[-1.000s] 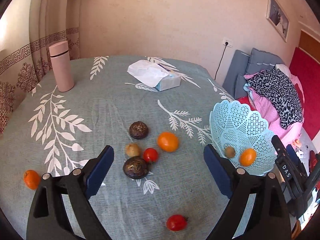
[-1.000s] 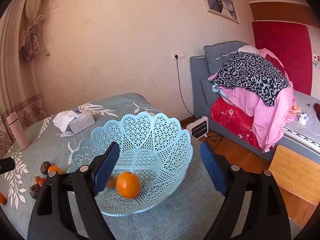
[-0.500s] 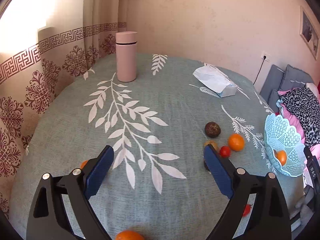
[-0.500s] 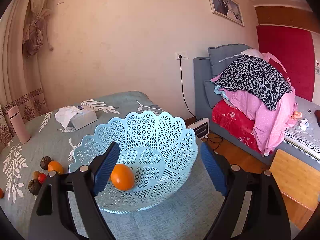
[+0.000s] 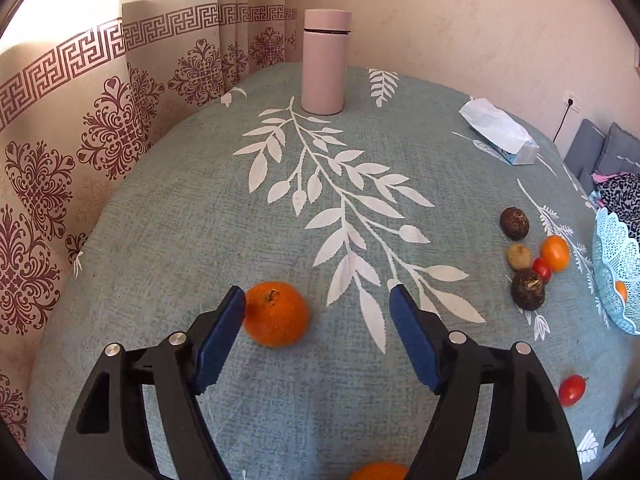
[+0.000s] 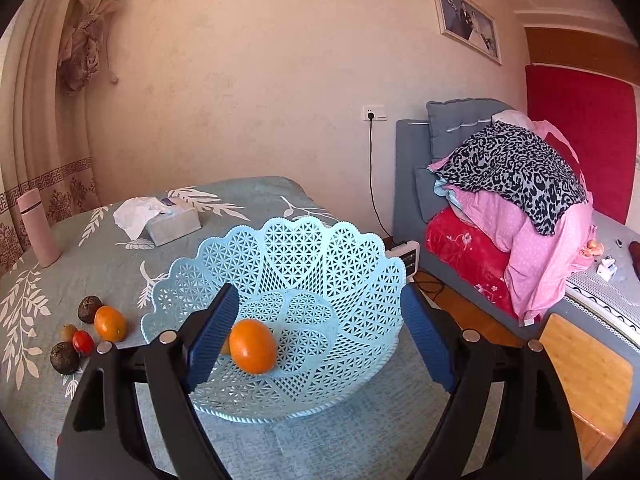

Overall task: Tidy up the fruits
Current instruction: 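Move the left tool back to the table and grasp a tangerine, then drop a red tomato in the basket with the right tool while the left tool holds the tangerine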

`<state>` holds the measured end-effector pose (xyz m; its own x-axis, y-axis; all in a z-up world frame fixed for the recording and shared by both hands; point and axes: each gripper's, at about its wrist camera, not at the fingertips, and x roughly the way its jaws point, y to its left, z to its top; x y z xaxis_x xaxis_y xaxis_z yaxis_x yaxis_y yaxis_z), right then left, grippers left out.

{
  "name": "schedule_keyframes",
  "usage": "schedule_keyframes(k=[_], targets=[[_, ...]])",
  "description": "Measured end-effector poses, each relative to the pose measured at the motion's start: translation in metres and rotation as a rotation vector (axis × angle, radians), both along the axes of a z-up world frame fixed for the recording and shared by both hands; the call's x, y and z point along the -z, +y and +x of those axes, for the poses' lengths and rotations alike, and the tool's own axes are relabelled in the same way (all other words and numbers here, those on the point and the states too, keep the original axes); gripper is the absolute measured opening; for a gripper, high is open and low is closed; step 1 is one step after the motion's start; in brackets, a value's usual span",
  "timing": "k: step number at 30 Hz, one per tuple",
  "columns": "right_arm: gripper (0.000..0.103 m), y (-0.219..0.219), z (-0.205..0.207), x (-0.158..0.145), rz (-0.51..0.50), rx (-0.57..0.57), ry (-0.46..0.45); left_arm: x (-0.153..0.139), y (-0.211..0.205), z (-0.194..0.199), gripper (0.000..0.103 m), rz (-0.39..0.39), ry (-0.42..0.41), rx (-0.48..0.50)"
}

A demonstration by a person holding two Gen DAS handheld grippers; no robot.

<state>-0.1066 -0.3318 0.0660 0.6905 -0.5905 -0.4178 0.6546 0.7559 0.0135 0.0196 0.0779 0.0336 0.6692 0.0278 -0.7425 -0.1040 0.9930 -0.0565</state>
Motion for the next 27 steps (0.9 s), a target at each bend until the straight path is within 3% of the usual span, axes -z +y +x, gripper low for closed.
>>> schedule_keyframes(k=[4, 8, 14, 20, 27], targets=[[0.084, 0.004, 0.002, 0.000, -0.002, -0.022, 0.013, 0.010, 0.016, 0.004, 0.062, 0.006, 0.009, -0.037], [0.084, 0.014, 0.005, -0.001, -0.001, -0.071, 0.041, 0.020, 0.030, 0.009, 0.039, -0.044, 0.047, -0.047], [0.084, 0.053, 0.015, -0.005, 0.061, -0.294, 0.079, 0.021, 0.030, 0.007, 0.039, -0.060, 0.035, -0.044], [0.084, 0.100, 0.041, 0.013, 0.260, -0.593, 0.195, 0.016, 0.034, -0.004, 0.038, -0.057, -0.018, -0.080], [0.082, 0.140, 0.062, 0.036, 0.270, -0.671, 0.328, 0.009, 0.029, -0.012, 0.039, -0.012, -0.076, -0.100]])
